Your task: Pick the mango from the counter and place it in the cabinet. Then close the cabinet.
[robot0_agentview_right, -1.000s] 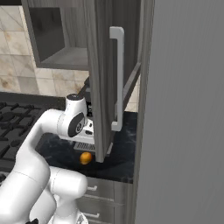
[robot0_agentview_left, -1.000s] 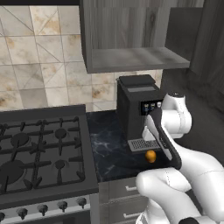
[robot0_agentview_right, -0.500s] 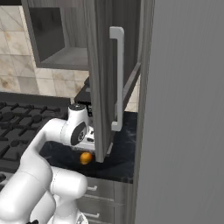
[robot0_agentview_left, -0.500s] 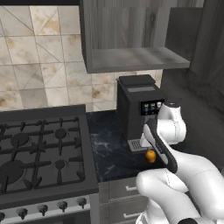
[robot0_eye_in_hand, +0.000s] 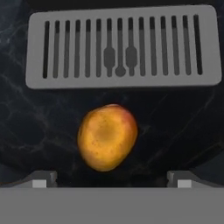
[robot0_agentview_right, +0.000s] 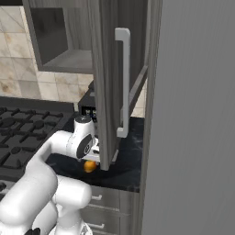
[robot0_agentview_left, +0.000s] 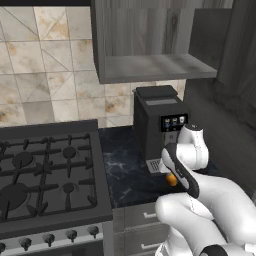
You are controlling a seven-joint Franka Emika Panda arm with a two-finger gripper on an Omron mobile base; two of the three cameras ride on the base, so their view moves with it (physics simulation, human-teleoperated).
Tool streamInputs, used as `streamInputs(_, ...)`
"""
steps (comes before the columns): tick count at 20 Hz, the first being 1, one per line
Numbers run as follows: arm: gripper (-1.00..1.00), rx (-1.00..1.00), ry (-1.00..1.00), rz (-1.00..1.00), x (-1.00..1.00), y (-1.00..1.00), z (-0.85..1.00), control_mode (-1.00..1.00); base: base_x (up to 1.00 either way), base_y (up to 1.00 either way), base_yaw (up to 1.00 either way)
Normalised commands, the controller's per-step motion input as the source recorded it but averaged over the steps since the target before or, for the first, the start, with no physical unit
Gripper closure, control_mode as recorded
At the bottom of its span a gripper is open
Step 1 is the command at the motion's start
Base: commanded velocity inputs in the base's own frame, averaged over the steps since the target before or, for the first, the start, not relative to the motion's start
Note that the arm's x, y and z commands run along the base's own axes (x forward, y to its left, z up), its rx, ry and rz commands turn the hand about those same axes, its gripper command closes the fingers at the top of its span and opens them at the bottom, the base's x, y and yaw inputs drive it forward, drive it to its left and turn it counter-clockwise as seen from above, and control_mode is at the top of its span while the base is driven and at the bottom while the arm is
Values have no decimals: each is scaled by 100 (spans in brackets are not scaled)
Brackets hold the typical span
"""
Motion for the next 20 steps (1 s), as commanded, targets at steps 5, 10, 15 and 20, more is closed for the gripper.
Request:
streamInputs(5,-100,0,-2,0,7,0,-27,-100,0,0,0)
streamInputs(10,-100,0,-3,0,7,7,-28,-100,0,0,0)
streamInputs(15,-100,0,-3,0,6,17,-31,-100,0,0,0)
streamInputs(20,-100,0,0,0,0,5,-40,-100,0,0,0)
